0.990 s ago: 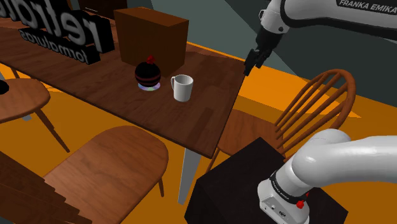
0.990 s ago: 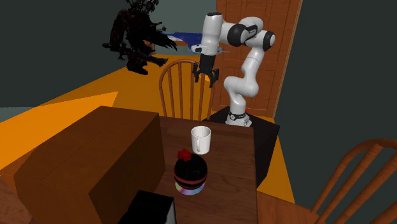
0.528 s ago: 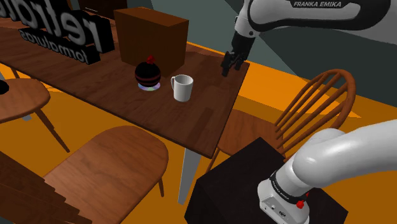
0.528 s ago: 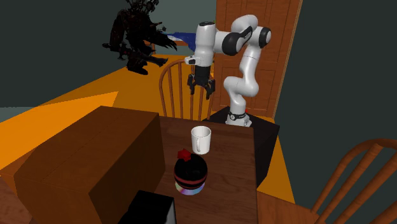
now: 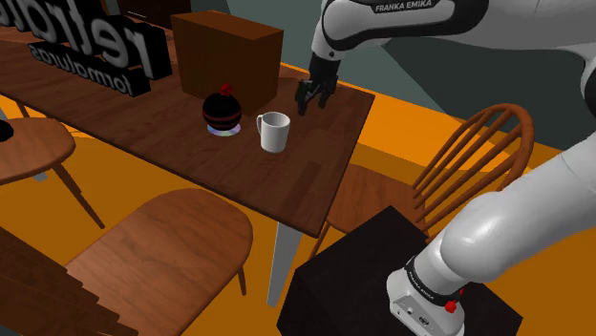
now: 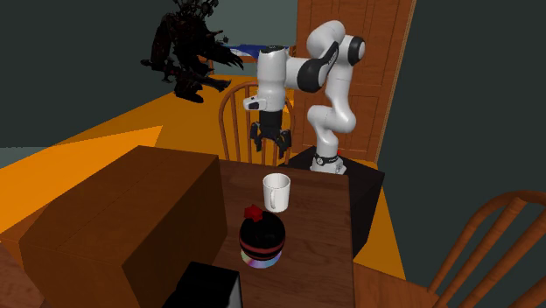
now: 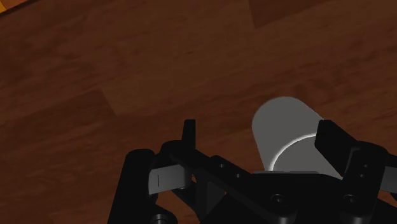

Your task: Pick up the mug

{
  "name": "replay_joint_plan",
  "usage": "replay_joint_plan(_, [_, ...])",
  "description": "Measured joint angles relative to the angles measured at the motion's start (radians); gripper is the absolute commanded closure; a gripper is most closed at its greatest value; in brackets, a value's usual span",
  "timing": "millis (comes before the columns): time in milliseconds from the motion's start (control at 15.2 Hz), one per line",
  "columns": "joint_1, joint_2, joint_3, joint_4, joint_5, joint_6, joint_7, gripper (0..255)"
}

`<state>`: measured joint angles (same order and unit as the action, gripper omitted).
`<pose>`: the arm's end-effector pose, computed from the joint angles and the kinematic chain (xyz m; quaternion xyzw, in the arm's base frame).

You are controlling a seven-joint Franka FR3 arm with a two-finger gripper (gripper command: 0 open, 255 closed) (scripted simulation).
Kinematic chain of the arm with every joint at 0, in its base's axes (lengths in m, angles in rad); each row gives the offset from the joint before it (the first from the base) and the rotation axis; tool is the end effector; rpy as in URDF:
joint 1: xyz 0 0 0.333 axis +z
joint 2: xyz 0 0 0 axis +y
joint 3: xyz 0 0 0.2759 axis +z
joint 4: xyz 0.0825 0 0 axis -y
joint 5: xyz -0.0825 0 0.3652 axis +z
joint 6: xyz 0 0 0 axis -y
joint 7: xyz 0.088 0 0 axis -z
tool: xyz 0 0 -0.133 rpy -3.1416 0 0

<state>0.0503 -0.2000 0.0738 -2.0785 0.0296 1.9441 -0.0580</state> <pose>0.4914 0.0652 0.4606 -0.9958 -0.0855 -0.0323 0.0077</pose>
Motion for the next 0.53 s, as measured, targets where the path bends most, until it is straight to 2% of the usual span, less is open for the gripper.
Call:
replay_joint_plan(330, [0.022, 0.186, 0.026, 0.135, 0.023, 0.04, 0.035, 0])
replay_joint_plan(528, [0.025, 0.23, 0.028, 0.16, 0.027, 0.057, 0.037, 0])
